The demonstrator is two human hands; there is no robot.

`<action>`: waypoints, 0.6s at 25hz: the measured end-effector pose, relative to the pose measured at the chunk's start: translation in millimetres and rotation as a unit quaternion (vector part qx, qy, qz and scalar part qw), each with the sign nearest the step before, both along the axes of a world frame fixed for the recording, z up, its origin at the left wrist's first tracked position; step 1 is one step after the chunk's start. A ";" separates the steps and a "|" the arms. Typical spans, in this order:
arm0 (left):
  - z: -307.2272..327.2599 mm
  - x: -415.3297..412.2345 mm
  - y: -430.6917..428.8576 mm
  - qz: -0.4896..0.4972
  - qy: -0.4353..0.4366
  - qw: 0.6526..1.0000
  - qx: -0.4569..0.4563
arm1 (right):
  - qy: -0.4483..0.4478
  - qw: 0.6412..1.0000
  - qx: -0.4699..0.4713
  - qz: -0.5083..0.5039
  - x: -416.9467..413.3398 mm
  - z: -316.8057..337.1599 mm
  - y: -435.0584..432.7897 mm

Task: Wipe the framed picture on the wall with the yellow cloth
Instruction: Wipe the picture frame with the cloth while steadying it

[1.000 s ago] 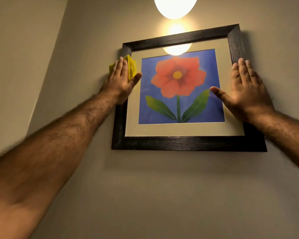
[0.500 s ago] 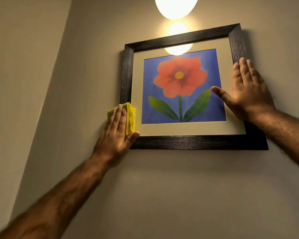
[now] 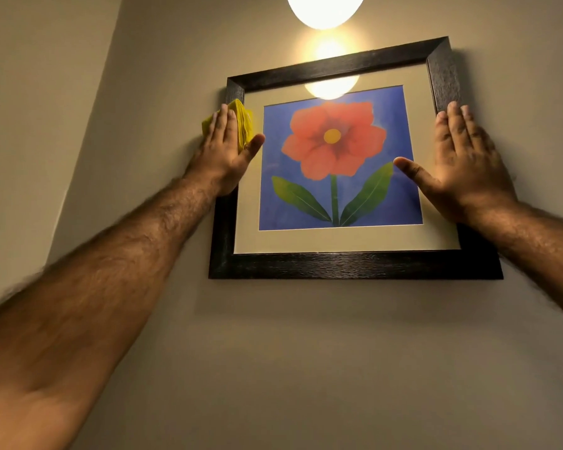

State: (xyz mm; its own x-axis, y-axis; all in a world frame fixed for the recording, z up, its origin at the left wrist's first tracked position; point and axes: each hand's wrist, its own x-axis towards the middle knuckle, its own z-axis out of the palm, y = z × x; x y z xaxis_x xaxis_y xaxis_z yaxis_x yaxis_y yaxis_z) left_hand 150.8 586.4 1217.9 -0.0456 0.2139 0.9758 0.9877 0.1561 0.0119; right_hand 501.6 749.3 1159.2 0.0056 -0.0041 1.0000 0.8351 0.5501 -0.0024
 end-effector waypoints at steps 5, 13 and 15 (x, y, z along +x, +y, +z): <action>-69.7 -9.8 -0.7 -0.014 0.032 0.999 -0.002 | 0.000 1.000 -0.002 0.003 -0.6 -0.5 -3.5; -197.2 -16.3 -15.3 -0.010 0.041 0.998 -0.046 | 0.001 1.000 -0.001 0.017 -0.3 -1.8 -4.7; -185.4 -14.2 -17.1 -0.006 0.042 0.998 -0.051 | 0.002 1.000 0.002 0.017 -0.5 -1.4 -3.4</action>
